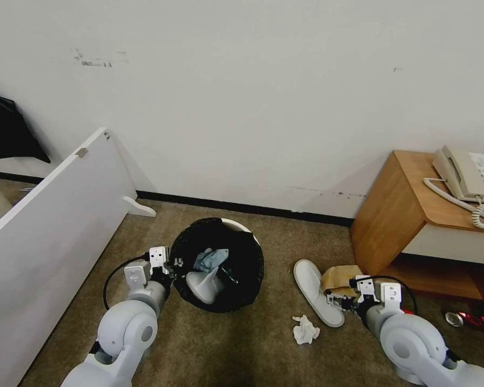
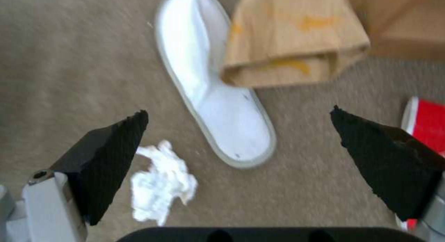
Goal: Pick up the trash bin, then pick up the garbage from the floor and place it into the trash bin.
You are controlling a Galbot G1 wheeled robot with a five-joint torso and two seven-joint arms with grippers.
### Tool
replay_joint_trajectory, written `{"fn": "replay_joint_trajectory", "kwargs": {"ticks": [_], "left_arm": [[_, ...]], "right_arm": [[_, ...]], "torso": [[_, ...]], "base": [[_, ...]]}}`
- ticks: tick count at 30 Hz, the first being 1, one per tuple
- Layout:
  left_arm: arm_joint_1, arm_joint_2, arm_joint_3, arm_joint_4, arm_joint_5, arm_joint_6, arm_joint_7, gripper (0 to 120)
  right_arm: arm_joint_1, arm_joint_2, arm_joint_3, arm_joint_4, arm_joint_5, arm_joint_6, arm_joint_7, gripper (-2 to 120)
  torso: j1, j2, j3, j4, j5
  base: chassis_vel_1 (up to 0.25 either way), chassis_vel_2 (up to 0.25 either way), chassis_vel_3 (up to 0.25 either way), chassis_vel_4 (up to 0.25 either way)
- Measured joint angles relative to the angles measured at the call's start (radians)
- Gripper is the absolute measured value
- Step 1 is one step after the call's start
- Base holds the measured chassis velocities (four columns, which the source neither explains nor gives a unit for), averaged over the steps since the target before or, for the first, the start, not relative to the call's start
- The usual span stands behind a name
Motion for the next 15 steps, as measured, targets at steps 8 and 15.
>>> {"fn": "replay_joint_trajectory", "kwargs": {"ticks": [8,15], "left_arm": [[0.01,-0.003,-0.003,0.003,0.005,-0.002,0.005,2],[0.021,-0.011,-0.01,0.003,0.012,-0.005,0.006,2]], "right_arm": [[0.094,0.019,-0.062,-0.077,0.068,-0.056,0.037,100],[0.161,0.038,-0.121,-0.119,0.081,-0.075,0.039,100]], "torso": [[0.0,0.0,0.0,0.0001,-0.0003],[0.0,0.0,0.0,0.0,-0.0003]], "base": [[0.0,0.0,0.0,0.0],[0.0,0.0,0.0,0.0]]}}
